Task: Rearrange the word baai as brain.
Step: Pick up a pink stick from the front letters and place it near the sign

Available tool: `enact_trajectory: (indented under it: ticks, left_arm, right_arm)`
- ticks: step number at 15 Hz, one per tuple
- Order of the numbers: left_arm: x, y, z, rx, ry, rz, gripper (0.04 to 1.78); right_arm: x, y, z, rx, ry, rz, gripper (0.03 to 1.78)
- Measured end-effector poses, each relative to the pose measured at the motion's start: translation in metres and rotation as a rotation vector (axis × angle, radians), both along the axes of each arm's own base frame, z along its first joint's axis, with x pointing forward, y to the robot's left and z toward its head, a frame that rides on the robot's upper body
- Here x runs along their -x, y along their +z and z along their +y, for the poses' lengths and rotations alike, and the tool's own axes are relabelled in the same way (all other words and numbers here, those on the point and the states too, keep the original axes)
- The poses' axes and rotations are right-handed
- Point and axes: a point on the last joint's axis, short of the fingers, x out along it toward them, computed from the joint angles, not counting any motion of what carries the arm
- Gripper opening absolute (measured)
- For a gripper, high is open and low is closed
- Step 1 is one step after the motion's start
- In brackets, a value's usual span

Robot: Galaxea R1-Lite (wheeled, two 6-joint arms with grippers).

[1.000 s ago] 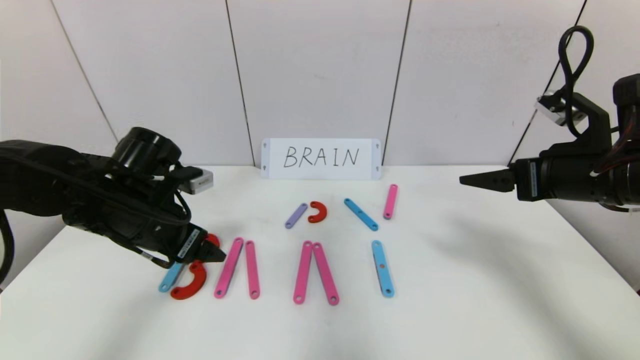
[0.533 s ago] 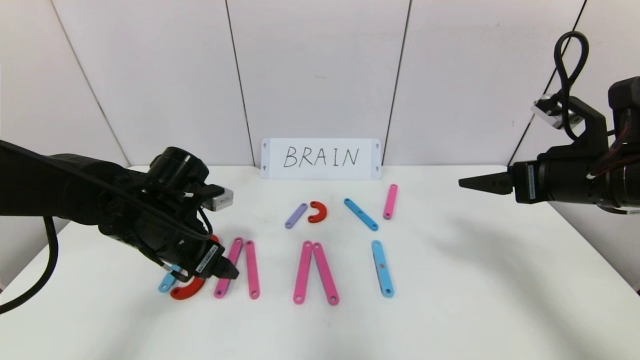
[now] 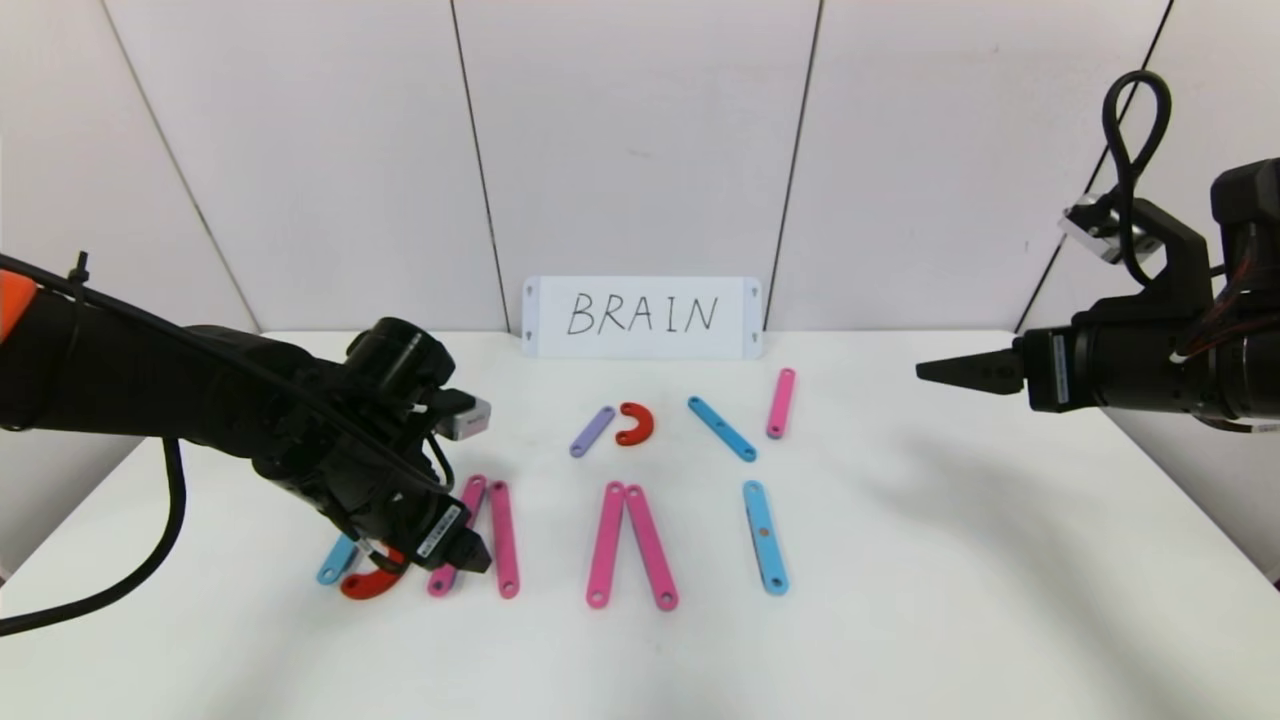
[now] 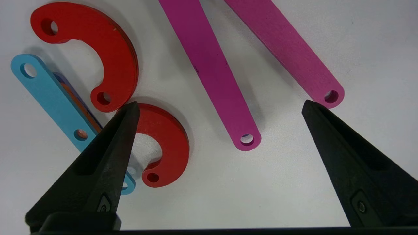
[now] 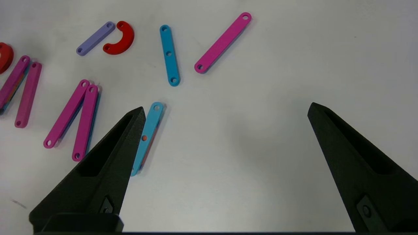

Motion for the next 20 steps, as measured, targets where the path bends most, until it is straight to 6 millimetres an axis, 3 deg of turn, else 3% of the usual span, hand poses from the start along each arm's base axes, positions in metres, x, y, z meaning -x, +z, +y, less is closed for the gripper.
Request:
enact_trajectory:
  ticks: [15, 18, 20]
  left_arm:
    - [-0.012, -0.013, -0.004, 0.002, 0.01, 0.009, 1.73]
    - [-0.013, -0.015, -0.005, -0.002, 0.008, 0.014, 1.55]
    - [-0.013, -0.016, -0.005, -0.004, 0.006, 0.016, 1.3]
  right_arm:
    - [0.0, -0.002, 0.0, 0.004, 0.0, 0.008, 1.74]
    - [0.0, -0.002, 0.0, 0.005, 0.0, 0.007, 1.74]
    - [0.0, -0.002, 0.0, 0.005, -0.001, 0.008, 1.74]
